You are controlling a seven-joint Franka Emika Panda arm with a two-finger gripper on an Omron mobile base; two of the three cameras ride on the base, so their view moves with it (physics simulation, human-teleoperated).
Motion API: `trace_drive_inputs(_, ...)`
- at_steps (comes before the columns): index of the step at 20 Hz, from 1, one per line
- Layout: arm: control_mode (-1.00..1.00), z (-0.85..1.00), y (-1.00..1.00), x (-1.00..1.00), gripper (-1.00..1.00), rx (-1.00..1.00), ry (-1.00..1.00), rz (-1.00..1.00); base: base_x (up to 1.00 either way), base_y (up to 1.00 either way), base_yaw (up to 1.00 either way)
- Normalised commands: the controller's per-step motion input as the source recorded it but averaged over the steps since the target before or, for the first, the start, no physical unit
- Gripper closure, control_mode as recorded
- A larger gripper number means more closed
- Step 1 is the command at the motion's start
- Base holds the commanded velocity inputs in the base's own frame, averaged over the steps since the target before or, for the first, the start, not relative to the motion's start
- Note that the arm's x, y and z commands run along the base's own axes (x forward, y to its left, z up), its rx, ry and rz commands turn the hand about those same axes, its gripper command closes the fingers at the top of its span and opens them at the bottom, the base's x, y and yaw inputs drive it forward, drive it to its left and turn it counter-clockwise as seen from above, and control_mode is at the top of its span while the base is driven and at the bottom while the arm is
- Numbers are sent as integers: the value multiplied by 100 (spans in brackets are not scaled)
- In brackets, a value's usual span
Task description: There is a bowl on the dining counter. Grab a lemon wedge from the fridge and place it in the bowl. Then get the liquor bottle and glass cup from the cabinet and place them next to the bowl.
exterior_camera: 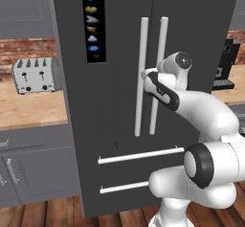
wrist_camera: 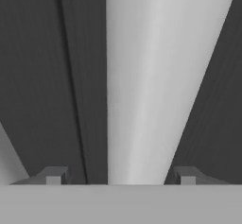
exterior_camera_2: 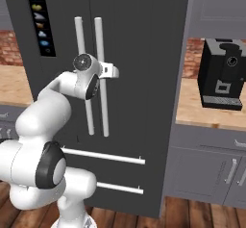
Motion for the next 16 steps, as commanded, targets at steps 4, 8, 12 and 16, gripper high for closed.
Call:
trace_drive_inputs(4, -100, -4, 0, 11, 100, 0, 3, 0, 0, 0, 0)
trace_drive_inputs(8, -100, -13, -2, -7, 100, 1, 13, -1, 0, 0, 0)
trace_drive_inputs(12, -100, -7, -22, -81, 100, 12, 7, -8, 0, 0, 0)
trace_drive_inputs(16, -100, 11, -36, -100, 100, 10, 0, -1, 0, 0, 0)
